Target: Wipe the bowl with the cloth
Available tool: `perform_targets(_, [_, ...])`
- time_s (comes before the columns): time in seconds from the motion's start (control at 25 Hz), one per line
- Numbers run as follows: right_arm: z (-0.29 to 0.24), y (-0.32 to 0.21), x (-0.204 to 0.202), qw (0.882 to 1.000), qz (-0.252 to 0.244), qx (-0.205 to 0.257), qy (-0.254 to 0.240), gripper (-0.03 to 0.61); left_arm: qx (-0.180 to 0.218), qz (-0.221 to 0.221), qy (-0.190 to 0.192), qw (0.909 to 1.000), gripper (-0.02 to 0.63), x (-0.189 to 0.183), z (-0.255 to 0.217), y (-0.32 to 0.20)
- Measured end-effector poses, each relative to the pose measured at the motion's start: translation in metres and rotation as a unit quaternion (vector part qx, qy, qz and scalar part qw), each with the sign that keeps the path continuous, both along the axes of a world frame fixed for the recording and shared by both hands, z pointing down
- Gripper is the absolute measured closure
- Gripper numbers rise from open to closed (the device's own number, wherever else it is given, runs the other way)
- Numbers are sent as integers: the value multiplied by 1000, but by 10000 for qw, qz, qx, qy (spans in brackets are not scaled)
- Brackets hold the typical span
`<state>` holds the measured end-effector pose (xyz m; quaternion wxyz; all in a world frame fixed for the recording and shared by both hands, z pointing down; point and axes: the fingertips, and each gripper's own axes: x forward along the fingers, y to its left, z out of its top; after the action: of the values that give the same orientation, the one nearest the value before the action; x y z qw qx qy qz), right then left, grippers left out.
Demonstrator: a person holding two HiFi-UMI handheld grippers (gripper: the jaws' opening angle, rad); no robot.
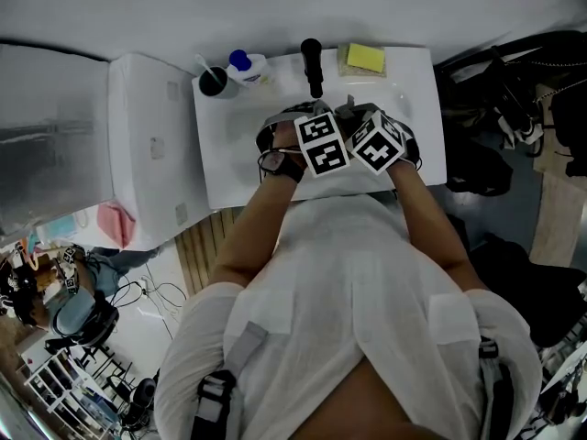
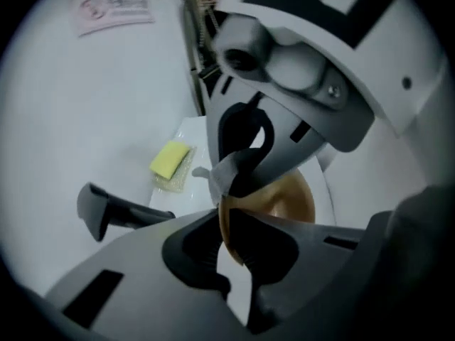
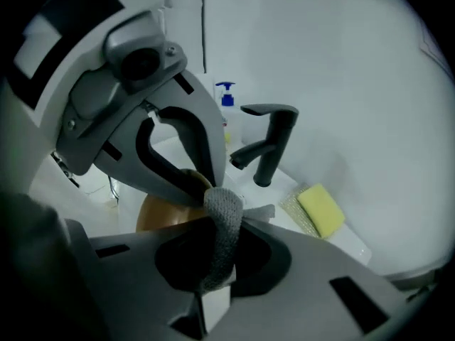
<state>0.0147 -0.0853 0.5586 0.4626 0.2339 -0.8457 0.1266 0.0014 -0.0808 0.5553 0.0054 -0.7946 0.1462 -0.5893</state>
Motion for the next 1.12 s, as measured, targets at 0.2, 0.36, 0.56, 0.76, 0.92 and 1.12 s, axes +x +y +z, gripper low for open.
perform_targets(0.2, [0, -5, 1, 9989, 339, -177, -285, 534, 107, -439, 662, 9968, 581, 5, -5, -10])
perform_targets(0.36, [1, -18, 14, 9859, 1270, -556, -932, 534, -13, -1838, 1624, 9695, 470, -10, -14, -26])
perform_targets(0.56, [0, -33, 33, 9485, 2458, -910, -1779, 534, -328, -3257, 2911, 8990, 437, -23, -23, -36])
perform_targets(0.76, [-1, -43, 41, 9321, 2928, -849, -1956, 533, -520, -3298, 2819, 8995, 439, -14, -10, -24])
perform_targets(0.92, [-1, -42, 36, 9409, 2737, -847, -1803, 532, -655, -3170, 2338, 9168, 494, -14, 3, -20])
perform_targets(1.12, [8, -30, 26, 9735, 1890, -651, -1113, 529, -621, -2432, 1470, 9568, 530, -18, 7, -18])
